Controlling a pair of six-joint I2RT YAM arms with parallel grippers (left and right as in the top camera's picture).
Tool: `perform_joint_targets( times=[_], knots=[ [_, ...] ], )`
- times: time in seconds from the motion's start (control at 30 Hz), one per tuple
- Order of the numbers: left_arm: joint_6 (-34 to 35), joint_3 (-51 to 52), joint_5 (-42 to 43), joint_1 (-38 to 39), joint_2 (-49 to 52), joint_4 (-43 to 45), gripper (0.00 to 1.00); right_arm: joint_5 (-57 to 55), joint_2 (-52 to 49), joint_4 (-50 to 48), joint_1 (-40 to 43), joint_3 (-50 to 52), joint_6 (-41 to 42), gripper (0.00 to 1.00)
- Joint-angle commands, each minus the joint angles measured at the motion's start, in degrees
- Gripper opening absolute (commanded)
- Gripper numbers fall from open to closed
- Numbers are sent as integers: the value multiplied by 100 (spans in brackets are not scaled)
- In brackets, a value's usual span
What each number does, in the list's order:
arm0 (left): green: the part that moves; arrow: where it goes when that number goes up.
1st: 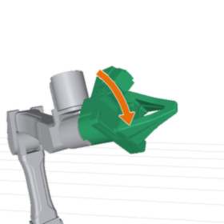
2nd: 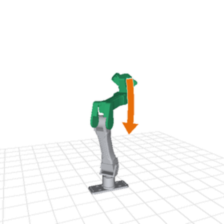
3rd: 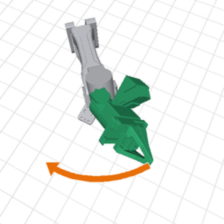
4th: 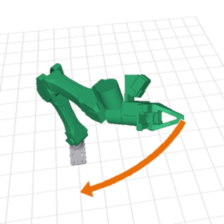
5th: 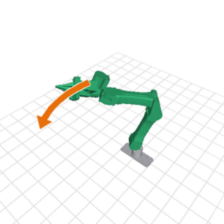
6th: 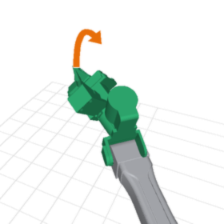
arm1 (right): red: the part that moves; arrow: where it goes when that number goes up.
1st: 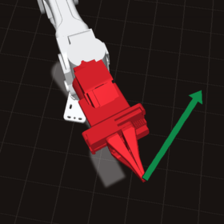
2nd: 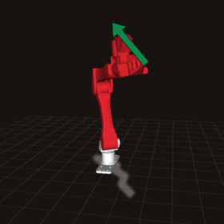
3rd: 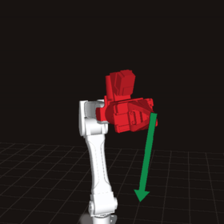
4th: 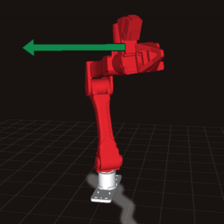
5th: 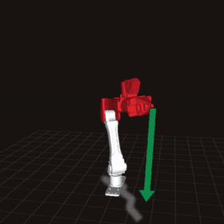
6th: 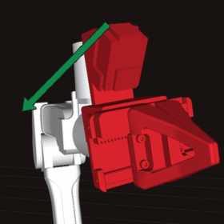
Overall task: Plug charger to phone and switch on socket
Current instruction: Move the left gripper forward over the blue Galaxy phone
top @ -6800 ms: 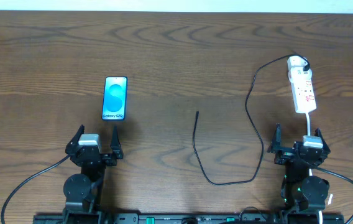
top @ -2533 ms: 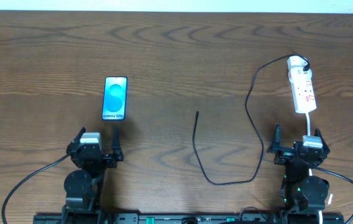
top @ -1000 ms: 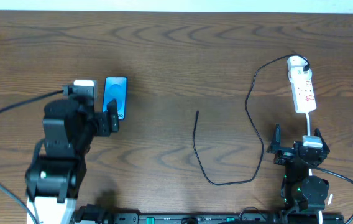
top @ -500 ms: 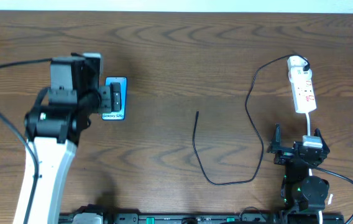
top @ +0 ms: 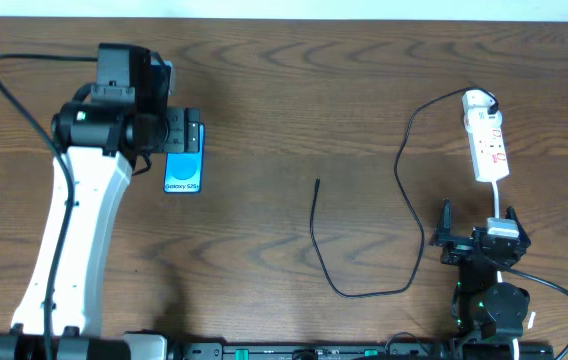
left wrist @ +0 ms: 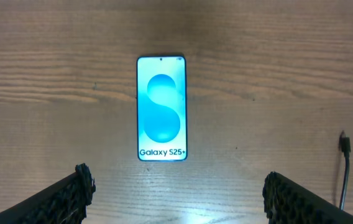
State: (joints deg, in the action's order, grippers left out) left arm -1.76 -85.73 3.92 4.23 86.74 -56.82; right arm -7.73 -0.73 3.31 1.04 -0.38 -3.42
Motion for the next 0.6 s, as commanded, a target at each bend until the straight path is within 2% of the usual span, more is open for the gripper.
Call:
perform_joint_targets(
  times=[0.0,0.57],
  knots=[
    [-70,-374,-57,-4,332,-151,89,-31,35,22,-48,7,-50,99],
    [-127,-496,94,-638,1222,-271,89,-31,35,22,-48,7,-50,99]
  ],
)
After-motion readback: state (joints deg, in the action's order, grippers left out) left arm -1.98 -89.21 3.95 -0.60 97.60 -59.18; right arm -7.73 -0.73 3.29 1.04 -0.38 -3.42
